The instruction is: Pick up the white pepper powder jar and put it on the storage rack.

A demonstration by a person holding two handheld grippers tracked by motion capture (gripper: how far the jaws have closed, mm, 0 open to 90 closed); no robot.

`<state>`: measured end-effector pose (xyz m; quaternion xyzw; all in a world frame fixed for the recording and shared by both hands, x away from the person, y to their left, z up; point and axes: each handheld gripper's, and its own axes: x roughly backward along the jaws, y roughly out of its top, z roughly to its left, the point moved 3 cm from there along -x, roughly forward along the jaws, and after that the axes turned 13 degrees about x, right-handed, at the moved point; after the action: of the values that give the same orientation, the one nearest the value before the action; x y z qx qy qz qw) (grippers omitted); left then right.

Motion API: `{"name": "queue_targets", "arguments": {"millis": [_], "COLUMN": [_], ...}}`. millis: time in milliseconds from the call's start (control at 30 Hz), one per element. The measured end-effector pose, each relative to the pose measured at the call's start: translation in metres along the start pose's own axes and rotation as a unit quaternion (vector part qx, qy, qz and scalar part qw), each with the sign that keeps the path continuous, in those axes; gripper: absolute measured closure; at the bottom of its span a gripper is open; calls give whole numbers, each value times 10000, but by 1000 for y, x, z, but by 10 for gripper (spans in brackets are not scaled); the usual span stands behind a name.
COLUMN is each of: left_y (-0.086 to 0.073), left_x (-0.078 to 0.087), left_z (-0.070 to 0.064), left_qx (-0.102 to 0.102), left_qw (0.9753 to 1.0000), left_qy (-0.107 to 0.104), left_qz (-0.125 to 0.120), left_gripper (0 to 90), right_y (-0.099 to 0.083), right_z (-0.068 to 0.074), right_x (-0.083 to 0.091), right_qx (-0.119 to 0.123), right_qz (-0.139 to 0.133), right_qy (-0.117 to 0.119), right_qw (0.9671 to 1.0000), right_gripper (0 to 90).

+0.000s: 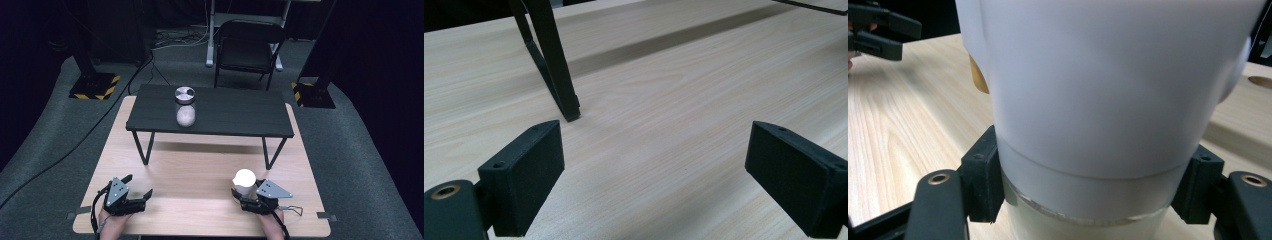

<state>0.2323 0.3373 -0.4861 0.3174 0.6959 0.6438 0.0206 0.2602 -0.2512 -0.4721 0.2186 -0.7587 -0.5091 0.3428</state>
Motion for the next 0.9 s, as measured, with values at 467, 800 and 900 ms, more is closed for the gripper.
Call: {"name": "queue_targets", "arguments": {"millis": [467, 800, 900], "left_y": [0, 0, 0], "left_x": [0, 0, 0], "left_z": [0, 0, 0], "left_qx": [17, 11, 13], "left_qw": [10000, 10000, 10000], "left_qy": [-5, -3, -3], "left_qz": [-7, 18, 14], "left_gripper": [84, 83, 84], "right_y": [41, 81, 93], "right_z": [-20, -36, -41], "right_x": [13, 12, 13], "right_qx": [108, 275, 234], "right_qz": [-173, -301, -394], "right_qy": [-57, 18, 36], "right_qw": [9998, 9992, 9989], "right_gripper": [296, 296, 296]}}
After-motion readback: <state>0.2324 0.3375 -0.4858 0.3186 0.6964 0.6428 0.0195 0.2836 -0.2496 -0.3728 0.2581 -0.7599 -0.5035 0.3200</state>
